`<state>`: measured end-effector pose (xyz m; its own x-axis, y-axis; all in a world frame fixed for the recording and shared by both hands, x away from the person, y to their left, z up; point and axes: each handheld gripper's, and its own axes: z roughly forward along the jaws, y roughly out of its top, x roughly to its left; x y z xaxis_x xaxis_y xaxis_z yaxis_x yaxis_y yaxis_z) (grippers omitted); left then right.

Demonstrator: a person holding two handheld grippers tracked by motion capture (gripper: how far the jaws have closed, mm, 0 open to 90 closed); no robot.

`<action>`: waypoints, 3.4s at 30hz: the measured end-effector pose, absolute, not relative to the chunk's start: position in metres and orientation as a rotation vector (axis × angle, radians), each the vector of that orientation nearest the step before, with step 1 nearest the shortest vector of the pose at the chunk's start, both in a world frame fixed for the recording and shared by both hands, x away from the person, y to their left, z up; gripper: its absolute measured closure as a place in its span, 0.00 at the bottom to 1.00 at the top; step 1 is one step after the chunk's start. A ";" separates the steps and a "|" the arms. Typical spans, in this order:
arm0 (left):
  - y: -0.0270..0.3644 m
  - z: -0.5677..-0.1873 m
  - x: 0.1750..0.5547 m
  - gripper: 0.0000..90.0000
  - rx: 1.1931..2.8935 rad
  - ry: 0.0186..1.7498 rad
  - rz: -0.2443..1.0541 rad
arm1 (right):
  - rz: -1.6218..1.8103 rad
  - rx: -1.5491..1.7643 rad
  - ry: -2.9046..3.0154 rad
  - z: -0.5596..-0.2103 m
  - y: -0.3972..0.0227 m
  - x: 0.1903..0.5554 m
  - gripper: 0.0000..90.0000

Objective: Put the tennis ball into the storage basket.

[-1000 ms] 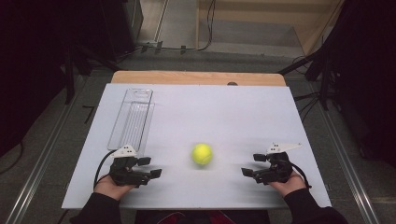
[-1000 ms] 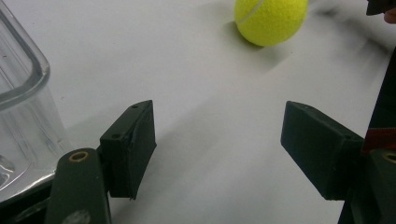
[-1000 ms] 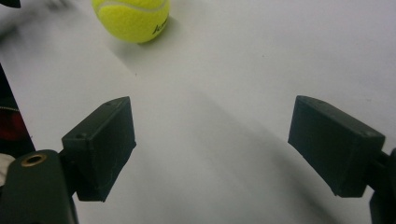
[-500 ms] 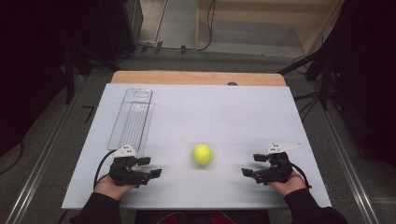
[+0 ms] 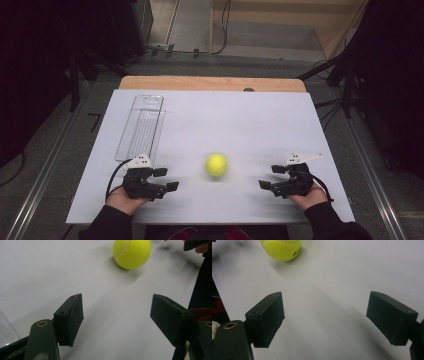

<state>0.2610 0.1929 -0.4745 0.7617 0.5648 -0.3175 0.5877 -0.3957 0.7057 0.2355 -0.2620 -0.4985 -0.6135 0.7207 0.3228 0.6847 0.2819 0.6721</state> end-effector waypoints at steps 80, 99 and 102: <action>0.065 -0.435 0.324 0.03 2.178 0.612 -0.098 | 1.237 1.378 2.473 -0.501 -0.266 0.237 0.14; 0.047 -0.443 0.330 0.03 2.148 0.615 -0.061 | 1.234 1.379 2.472 -0.501 -0.267 0.237 0.14; 0.049 -0.445 0.330 0.03 2.141 0.624 -0.055 | 1.235 1.378 2.474 -0.501 -0.267 0.237 0.14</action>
